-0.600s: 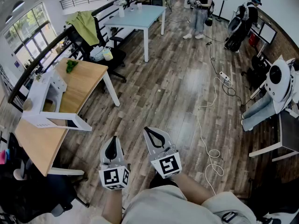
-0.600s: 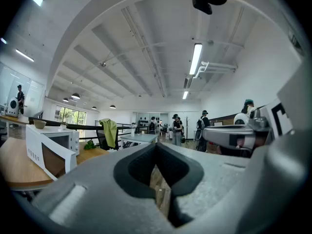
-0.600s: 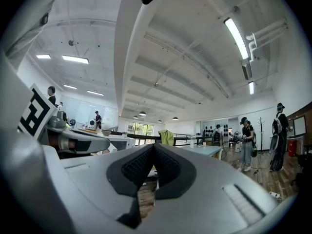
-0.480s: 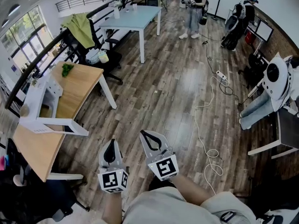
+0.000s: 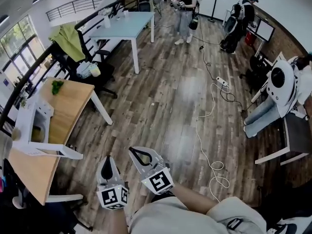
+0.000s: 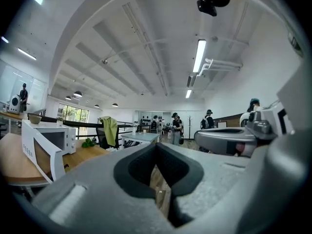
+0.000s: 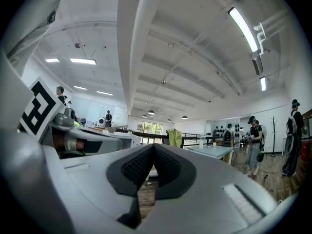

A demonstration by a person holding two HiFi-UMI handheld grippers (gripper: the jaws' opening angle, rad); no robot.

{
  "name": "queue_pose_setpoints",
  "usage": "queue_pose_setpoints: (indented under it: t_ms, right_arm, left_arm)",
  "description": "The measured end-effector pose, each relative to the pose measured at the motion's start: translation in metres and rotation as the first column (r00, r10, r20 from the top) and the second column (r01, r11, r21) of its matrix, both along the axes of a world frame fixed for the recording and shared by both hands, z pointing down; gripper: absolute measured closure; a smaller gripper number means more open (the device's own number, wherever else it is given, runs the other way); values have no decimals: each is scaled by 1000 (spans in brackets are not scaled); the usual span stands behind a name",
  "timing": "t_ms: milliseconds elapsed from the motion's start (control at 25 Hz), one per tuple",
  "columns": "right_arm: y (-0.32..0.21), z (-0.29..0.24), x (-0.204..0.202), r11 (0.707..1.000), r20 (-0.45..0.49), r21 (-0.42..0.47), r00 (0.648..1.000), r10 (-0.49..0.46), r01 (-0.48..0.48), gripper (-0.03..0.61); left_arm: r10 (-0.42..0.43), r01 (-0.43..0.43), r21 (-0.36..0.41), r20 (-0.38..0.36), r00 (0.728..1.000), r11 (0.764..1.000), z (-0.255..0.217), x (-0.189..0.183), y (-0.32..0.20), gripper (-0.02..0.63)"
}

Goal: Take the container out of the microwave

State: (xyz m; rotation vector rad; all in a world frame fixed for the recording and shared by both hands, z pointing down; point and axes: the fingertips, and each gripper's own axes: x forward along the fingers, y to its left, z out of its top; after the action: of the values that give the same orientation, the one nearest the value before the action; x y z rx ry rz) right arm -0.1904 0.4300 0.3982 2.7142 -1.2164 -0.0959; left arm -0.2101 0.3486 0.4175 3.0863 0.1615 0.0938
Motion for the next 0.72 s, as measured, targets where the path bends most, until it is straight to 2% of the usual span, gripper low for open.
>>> queue_pose_setpoints:
  t_ms: [320,720]
  right_arm:
    - [7,4,40,998,5,-28,999,-52,52,555]
    - [-9,9,76,997,21,-13,997,-75,75,524]
  left_arm:
    - [-38,38,-5,14,999,999,4,36,11,611]
    - [-71,72,-16,31,997,997,9,73,-9,611]
